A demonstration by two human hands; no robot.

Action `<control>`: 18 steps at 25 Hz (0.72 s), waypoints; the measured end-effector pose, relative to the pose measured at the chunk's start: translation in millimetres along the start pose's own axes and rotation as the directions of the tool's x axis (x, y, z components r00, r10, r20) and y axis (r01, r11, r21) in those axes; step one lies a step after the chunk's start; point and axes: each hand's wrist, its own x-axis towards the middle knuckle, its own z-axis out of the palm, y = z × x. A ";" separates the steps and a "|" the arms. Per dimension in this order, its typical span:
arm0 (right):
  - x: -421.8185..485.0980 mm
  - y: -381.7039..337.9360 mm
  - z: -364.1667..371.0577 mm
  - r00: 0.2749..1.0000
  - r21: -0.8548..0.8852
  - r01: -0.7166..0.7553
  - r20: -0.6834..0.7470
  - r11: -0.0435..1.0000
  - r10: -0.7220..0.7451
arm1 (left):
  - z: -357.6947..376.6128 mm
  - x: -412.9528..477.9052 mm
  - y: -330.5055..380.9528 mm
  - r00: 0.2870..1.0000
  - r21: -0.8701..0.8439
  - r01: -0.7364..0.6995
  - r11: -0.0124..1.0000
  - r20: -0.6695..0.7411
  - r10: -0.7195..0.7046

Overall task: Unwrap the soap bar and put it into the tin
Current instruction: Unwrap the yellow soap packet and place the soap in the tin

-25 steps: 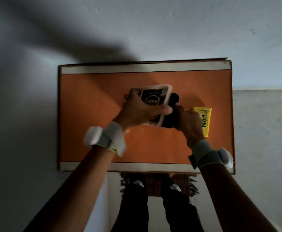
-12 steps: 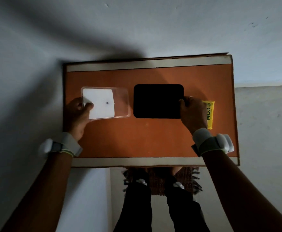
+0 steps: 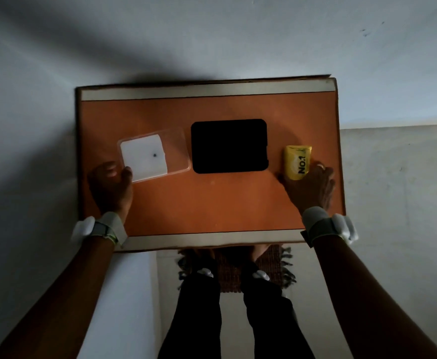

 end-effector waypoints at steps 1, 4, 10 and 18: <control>-2.2 7.2 2.5 0.999 0.014 0.028 0.018 1.000 -0.028 | -1.5 -16.8 3.2 1.000 -0.043 -0.017 0.999 -0.025 0.016; -20.4 23.3 8.7 0.985 0.045 0.162 0.059 0.986 -0.164 | 2.3 -76.5 14.9 0.989 -0.093 -0.046 0.995 0.138 0.059; -73.9 24.1 28.4 0.705 0.215 0.570 0.367 0.793 -0.607 | 33.1 -142.9 33.5 0.602 -0.134 0.174 0.976 0.798 0.003; -78.0 1.1 44.0 0.688 0.465 0.378 0.437 0.801 -0.579 | 47.5 -141.8 36.8 0.760 -0.183 0.259 0.948 0.644 -0.083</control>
